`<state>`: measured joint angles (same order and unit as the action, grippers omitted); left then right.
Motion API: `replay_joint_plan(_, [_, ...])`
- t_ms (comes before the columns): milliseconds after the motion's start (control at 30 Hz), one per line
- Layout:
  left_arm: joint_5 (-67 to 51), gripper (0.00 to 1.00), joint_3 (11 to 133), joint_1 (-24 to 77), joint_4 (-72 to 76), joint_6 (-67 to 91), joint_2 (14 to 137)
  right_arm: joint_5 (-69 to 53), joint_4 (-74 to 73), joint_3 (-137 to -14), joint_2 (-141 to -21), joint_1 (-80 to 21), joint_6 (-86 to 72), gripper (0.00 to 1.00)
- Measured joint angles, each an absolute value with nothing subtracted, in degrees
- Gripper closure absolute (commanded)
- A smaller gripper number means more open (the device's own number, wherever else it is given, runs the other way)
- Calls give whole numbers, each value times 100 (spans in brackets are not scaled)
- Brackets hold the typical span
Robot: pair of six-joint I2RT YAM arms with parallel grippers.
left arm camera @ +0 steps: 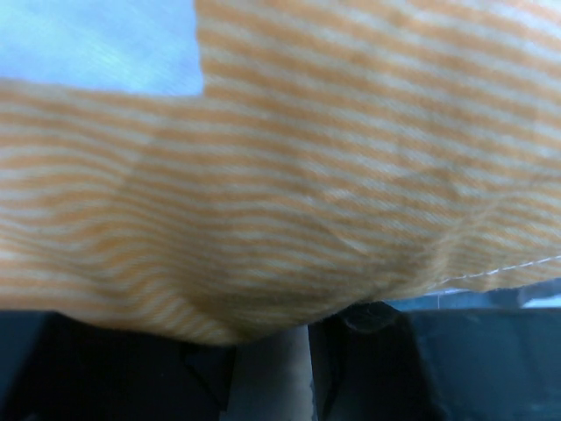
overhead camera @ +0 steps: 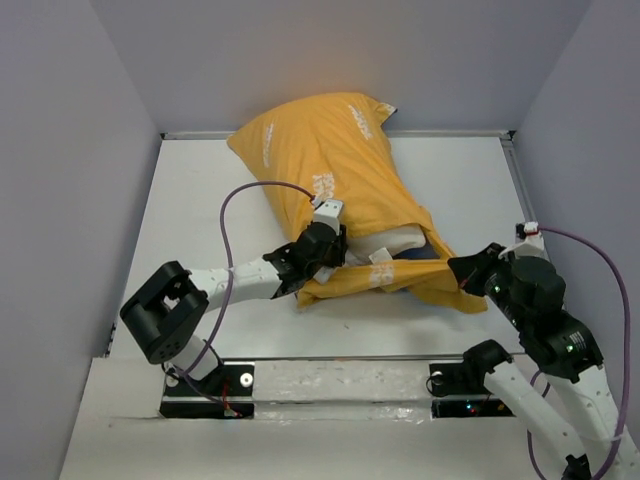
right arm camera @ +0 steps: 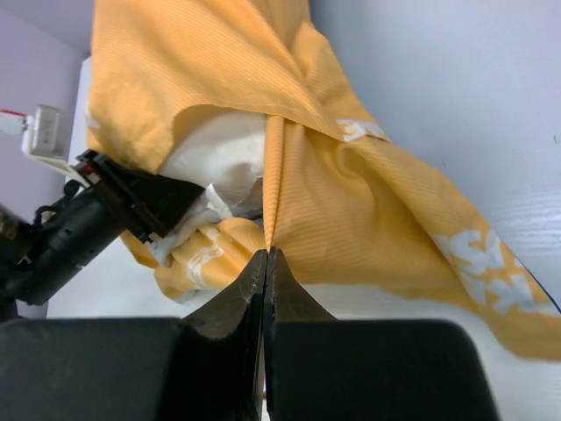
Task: Put the pillow into the pillowcase
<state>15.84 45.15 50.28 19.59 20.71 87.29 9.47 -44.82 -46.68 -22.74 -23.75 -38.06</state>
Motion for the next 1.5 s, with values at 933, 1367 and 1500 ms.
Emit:
replay_joint_plan(933, [1061,36,4674,5417,1203,2259,6978,54,-1999,-4552,-4383,-2327,-3420,37])
replay_joint_plan(1367, [1092,38,3350,4814,217,2882,5070,-1315,-3131,-5957,-5011,-3203,-2425,74])
replay_joint_plan(1500, [1017,33,3004,4827,-270,2998,4998,-1201,-2987,-5710,-5787,-4619,-2434,63])
